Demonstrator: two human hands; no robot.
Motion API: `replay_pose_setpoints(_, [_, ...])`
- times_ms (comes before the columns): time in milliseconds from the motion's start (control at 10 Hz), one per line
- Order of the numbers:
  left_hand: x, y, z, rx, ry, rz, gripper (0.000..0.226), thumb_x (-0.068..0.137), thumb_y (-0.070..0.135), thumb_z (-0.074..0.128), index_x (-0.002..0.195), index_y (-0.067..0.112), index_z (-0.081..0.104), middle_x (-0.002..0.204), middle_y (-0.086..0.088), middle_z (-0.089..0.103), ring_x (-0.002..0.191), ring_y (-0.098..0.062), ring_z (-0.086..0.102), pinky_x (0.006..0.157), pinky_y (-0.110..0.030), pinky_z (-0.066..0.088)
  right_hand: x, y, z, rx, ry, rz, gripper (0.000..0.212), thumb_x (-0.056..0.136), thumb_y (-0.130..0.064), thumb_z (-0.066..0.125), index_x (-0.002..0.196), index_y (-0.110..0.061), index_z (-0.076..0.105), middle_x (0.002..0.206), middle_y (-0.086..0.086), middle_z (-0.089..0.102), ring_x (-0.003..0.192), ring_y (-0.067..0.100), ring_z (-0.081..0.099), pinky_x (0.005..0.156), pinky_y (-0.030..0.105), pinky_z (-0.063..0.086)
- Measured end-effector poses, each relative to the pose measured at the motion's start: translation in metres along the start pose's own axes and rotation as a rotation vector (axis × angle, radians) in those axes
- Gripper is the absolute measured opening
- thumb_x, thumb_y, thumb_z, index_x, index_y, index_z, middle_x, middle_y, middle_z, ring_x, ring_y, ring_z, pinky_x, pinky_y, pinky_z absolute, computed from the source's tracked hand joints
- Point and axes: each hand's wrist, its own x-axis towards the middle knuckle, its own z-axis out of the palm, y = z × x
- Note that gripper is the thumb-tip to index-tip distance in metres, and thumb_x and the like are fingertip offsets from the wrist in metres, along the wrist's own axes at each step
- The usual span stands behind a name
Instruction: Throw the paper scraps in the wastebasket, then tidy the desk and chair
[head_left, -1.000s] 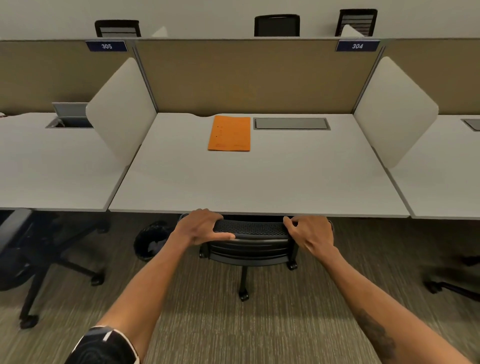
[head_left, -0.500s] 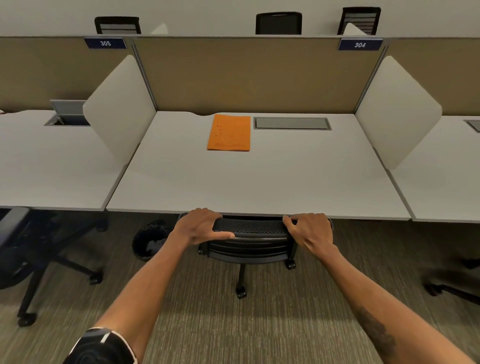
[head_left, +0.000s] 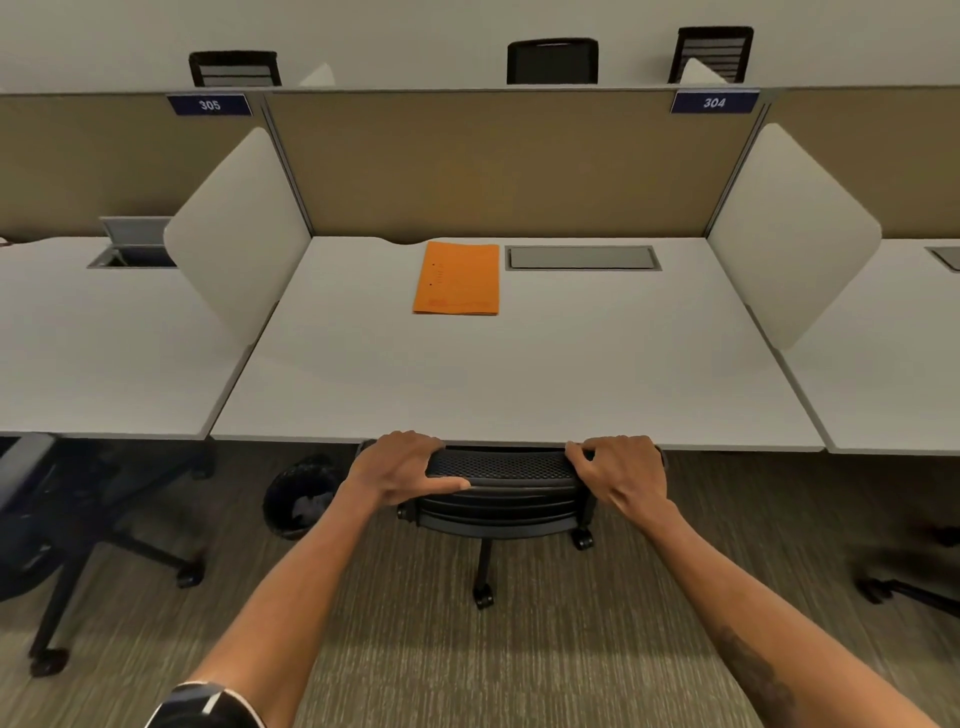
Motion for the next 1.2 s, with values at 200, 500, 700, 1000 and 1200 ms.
replay_pose_setpoints(200, [-0.004,0.003,0.005,0.063,0.067,0.022,0.081,0.083,0.089,0.023,0.107,0.024,0.065,0.090,0.007,0.069,0.080,-0.013,0.060,0.081,-0.034,0.049,-0.001,0.001,-0.002,0.017,0.023,0.000,0.066,0.096,-0.056,0.023,0.044,-0.018,0.041,0.037,-0.003,0.042,0.038,0.006,0.037,0.064,0.032,0.040])
replay_pose_setpoints(500, [-0.017,0.012,0.004,-0.047,-0.001,-0.094,0.096,0.085,0.086,0.011,0.154,0.023,0.031,0.161,0.001,0.029,0.152,-0.013,0.015,0.125,-0.037,0.007,-0.022,-0.010,-0.007,0.076,0.028,0.020,0.062,0.100,-0.051,0.013,0.121,-0.020,0.062,0.123,-0.002,0.068,0.118,0.019,0.060,0.114,0.049,0.032])
replay_pose_setpoints(700, [-0.030,0.030,-0.011,-0.007,0.088,-0.169,0.078,0.097,0.065,0.002,0.156,0.019,0.022,0.164,0.001,0.019,0.153,-0.013,0.004,0.126,-0.038,0.002,-0.039,-0.027,-0.016,0.122,-0.001,0.034,0.061,0.101,-0.054,0.014,0.144,-0.019,0.042,0.149,0.004,0.048,0.140,0.024,0.042,0.119,0.048,0.025])
replay_pose_setpoints(1000, [-0.061,0.068,-0.045,0.215,0.174,-0.209,0.063,0.103,0.047,0.002,0.158,0.016,-0.001,0.166,-0.002,-0.008,0.151,-0.022,-0.017,0.125,-0.045,-0.006,-0.068,-0.047,-0.053,0.135,-0.005,0.017,0.064,0.100,-0.057,0.012,0.155,-0.024,0.018,0.164,0.006,0.015,0.152,0.026,0.012,0.122,0.046,0.008])
replay_pose_setpoints(1200, [-0.073,0.108,-0.074,0.262,0.336,-0.258,0.065,0.101,0.044,0.003,0.157,0.013,-0.009,0.165,-0.006,-0.019,0.152,-0.025,-0.017,0.125,-0.048,-0.002,-0.090,-0.049,-0.093,0.145,0.118,-0.029,0.064,0.101,-0.057,0.012,0.157,-0.026,0.004,0.165,0.003,-0.003,0.153,0.023,-0.003,0.122,0.045,-0.002])
